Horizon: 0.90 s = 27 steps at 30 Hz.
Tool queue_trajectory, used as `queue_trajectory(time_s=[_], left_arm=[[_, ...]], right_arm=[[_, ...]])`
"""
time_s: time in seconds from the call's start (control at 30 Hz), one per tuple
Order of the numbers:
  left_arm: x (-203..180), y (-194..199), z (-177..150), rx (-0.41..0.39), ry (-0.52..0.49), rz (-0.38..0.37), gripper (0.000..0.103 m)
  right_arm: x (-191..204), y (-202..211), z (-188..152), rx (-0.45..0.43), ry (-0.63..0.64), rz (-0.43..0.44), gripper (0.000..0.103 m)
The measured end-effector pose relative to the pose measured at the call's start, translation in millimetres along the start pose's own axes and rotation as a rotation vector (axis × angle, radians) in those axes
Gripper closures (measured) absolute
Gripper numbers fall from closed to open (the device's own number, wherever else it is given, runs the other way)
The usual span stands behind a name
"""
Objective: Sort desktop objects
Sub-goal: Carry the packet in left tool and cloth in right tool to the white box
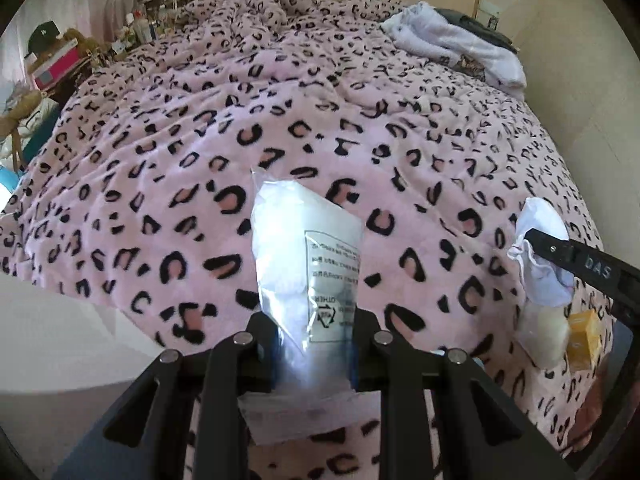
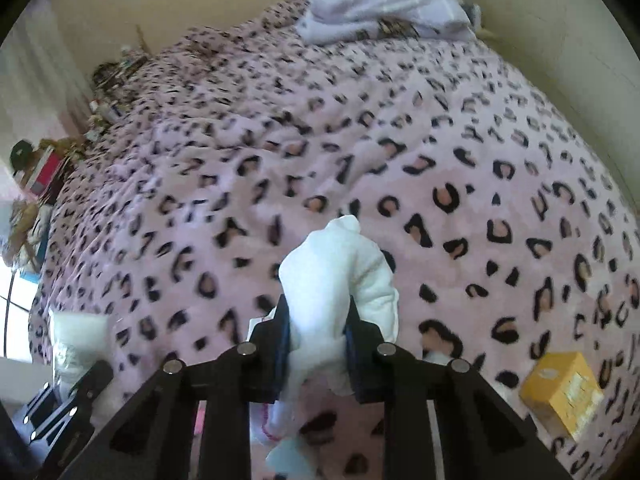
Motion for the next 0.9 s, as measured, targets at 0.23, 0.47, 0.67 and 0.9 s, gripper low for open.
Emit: queue_trajectory(time_s=[0.23, 0.47, 0.67, 0.9], left_arm=[[-6, 44, -7, -0.001, -0.012, -0.011, 0.079], [-5, 91, -40, 0.017, -0.016, -0.007, 0.079], [6, 134, -76, 0.032, -0.011, 0.010, 0.079], [28, 181, -99, 0.012, -0.012, 0.040, 0.079]], right_arm=[[21, 65, -16, -0.017, 0.034, 0.049, 0.079], [22, 119, -68, 0.013, 0.039, 0.040, 0.079], [29, 156, -115, 0.043, 0.060, 0.032, 0.079], [49, 194, -152, 0.054, 0.081, 0.052, 0.079]])
Point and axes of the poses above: each gripper's, at about its wrist camera, not at the fingertips, and y roughly against the way its jaws point, x to its left, z to its top, the point moved 10 cm from there along -y, roughly the way its jaws point, and after that the axes turned 15 degrees about -x, right-handed, at the moved point
